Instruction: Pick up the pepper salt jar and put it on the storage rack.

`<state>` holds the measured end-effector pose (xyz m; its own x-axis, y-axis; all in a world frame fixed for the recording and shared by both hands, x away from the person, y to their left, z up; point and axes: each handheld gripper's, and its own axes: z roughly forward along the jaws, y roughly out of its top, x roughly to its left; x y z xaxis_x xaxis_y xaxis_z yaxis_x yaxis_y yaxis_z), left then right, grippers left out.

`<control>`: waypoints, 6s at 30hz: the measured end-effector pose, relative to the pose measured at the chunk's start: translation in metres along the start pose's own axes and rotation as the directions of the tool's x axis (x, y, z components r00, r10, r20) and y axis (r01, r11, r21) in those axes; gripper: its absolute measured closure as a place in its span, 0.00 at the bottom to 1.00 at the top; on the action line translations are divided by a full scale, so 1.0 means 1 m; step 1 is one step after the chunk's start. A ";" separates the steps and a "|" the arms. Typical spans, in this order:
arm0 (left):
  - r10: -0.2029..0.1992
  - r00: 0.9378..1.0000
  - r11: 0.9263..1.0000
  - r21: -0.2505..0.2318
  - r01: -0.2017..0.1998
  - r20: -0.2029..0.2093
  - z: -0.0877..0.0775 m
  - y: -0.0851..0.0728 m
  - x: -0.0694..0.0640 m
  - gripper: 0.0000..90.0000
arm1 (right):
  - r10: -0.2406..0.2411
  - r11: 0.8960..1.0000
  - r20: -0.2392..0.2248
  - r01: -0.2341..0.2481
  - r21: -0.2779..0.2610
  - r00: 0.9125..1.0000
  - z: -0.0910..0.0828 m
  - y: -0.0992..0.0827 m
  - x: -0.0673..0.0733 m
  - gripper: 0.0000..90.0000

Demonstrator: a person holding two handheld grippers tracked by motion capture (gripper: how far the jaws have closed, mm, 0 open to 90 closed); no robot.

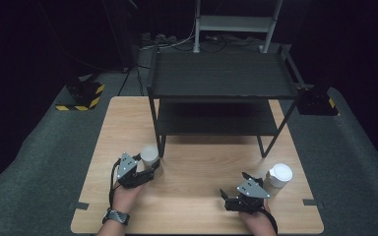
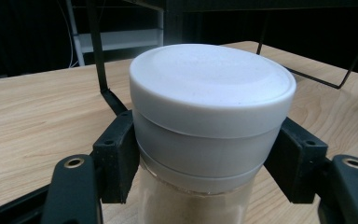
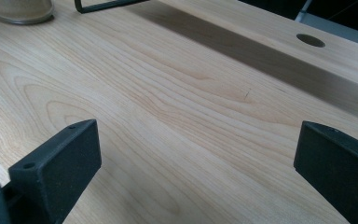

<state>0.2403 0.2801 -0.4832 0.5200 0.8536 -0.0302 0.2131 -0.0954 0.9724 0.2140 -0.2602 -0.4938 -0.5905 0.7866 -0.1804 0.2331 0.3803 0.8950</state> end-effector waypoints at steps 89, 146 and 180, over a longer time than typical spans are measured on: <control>0.140 0.987 0.980 -0.153 -0.126 0.079 -0.025 0.114 -0.058 0.37 | 0.003 1.000 -0.010 -0.003 -0.008 1.000 -0.001 -0.001 -0.002 0.00; 0.154 0.987 0.945 -0.297 -0.134 0.046 -0.018 0.225 -0.052 0.37 | 0.008 1.000 -0.011 -0.008 -0.012 1.000 -0.001 -0.002 -0.003 0.00; 0.158 0.987 0.932 -0.329 -0.151 -0.007 0.027 0.272 -0.062 0.37 | 0.011 1.000 -0.009 -0.011 -0.022 1.000 -0.002 -0.004 -0.002 0.00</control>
<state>0.2883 0.1872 -0.2233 0.5411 0.8316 0.1252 -0.1524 -0.0494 0.9871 0.2129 -0.2646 -0.4962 -0.5946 0.7865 -0.1668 0.2228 0.3606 0.9057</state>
